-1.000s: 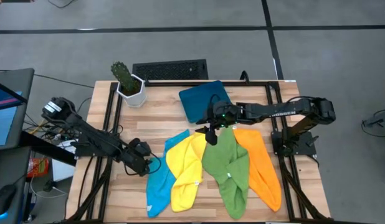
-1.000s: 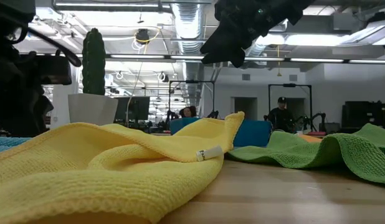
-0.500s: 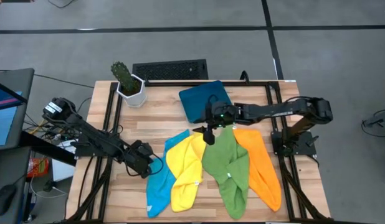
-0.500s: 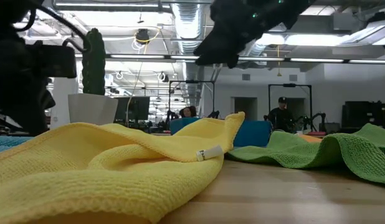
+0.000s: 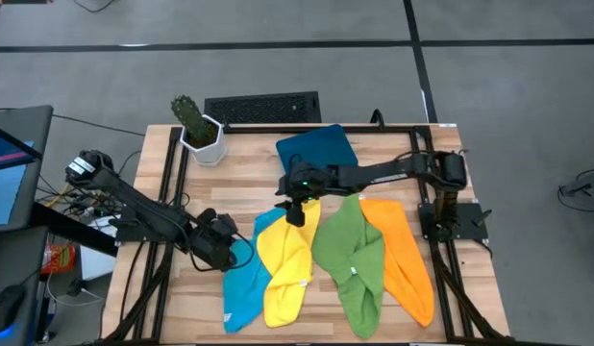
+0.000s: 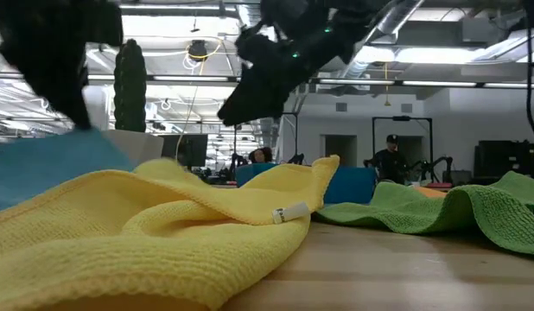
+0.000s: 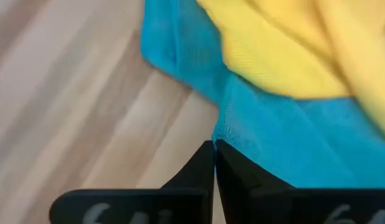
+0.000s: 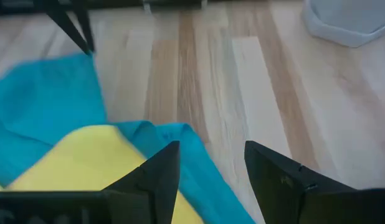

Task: Fold microfiber towels
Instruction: Fold the blue microfiber cloth

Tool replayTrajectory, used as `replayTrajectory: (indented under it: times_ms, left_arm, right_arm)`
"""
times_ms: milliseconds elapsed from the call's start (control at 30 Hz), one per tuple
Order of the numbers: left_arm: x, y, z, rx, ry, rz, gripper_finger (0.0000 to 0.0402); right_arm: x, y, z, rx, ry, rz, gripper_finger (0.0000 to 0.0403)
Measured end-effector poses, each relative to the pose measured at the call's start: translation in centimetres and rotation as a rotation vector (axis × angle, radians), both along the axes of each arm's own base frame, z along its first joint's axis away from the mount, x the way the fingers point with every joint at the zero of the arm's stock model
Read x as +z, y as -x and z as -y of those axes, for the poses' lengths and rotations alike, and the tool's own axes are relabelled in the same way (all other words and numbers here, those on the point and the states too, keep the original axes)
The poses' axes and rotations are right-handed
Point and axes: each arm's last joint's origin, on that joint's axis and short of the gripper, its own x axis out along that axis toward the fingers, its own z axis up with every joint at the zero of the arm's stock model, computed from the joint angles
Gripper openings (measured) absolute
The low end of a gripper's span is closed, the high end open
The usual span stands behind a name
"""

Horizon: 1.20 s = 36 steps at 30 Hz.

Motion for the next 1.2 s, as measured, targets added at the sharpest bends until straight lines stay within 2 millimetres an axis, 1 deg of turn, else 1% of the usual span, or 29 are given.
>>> replayTrajectory:
  times_ms: [133,233,433,633,767,900,1100,1200]
  left_arm:
    - [3.1,-0.3,0.2,0.007,-0.024,0.003,0.0000]
    - [5.5,-0.3,0.3,0.010,-0.025,-0.001,0.0000]
    - [10.1,0.5,0.6,-0.008,-0.025,-0.008,0.0000]
    - [13.8,1.9,0.6,0.001,-0.003,-0.013,0.0000]
    - [16.0,2.9,0.4,0.005,0.018,-0.016,0.0000]
    - [17.6,3.7,0.2,0.002,0.042,-0.022,0.0000]
    - [19.5,4.3,-0.1,-0.027,0.081,0.002,0.0000]
    - [20.0,4.4,-0.2,-0.030,0.093,0.021,0.0000]
  right_arm:
    - [-0.4,-1.2,0.6,-0.008,-0.005,-0.087,0.0205]
    - [-0.6,-1.6,1.0,-0.017,-0.010,-0.141,0.0205]
    - [-0.3,-1.7,1.2,0.001,0.014,-0.136,0.0205]
    - [0.0,-1.7,1.1,0.046,0.058,-0.128,0.0205]
    - [0.0,-1.7,0.7,0.094,0.065,-0.122,0.0205]
    - [0.0,-1.7,0.3,0.133,0.090,-0.116,0.0205]
    - [-0.1,-1.9,0.2,0.166,0.107,-0.102,0.0205]
    - [-0.2,-1.9,0.1,0.191,0.103,-0.093,0.0205]
